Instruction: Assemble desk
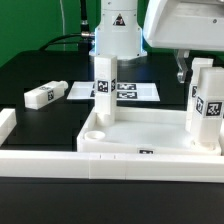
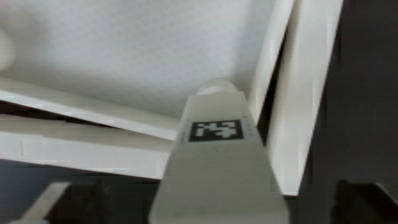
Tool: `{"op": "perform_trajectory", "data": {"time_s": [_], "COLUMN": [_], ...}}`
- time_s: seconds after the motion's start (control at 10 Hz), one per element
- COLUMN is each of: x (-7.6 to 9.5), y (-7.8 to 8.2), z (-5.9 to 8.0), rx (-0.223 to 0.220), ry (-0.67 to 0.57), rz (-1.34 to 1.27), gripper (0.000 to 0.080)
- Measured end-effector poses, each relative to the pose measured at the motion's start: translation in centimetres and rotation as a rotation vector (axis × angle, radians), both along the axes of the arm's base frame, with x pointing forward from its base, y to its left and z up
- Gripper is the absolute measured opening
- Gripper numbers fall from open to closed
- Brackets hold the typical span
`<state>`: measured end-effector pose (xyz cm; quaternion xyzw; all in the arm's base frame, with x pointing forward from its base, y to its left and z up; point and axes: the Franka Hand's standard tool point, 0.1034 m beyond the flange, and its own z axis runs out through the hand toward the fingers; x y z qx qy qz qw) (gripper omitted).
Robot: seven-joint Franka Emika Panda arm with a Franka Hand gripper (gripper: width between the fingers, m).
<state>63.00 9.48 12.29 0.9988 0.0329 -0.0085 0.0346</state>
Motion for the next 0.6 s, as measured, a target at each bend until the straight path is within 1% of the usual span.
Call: {"op": "perform_trajectory", "data": {"time_s": [0.1,0.2,0.3,0.4,0.6], "x": [0.0,0.0,0.01,0.01,0.01], "y": [0.0,-0.02,-0.05,-0.08,-0.1], "z": [0.0,0.0,0.0,-0.01,-0.02], "rx": [0.0,0.0,0.0,0.0,0.0], "ry": [0.0,0.0,0.0,0.0,-0.002], "rz": [-0.002,-0.002,-0.003,-0.004,-0.032], "gripper": [0.0507,0.0507,0.037,0.0288,0.0288]}}
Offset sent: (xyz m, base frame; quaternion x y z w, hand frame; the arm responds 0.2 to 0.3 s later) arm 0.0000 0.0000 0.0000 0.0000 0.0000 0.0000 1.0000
